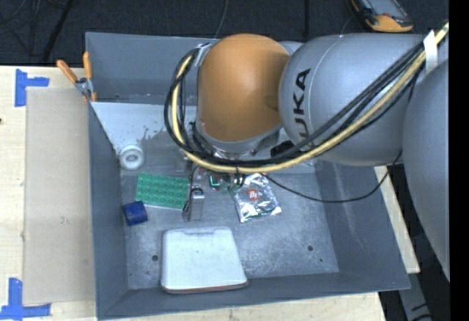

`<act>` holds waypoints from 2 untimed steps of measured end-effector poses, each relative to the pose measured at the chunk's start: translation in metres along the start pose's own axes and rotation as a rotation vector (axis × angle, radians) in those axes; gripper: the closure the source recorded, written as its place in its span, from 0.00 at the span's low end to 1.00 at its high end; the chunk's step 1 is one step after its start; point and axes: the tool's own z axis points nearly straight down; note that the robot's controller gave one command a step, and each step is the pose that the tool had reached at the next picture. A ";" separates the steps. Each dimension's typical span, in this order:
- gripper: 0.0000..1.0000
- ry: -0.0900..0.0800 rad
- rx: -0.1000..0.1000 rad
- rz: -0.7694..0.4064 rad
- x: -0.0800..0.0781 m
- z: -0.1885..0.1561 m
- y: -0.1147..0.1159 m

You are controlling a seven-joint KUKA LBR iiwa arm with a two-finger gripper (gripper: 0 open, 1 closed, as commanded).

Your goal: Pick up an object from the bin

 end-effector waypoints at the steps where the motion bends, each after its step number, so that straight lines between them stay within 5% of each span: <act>1: 0.00 -0.005 0.002 -0.051 -0.046 0.074 -0.021; 2: 0.00 -0.007 -0.002 0.110 -0.048 0.143 -0.020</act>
Offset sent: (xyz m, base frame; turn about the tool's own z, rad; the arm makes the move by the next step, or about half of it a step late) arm 0.0451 -0.0186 -0.0688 -0.0531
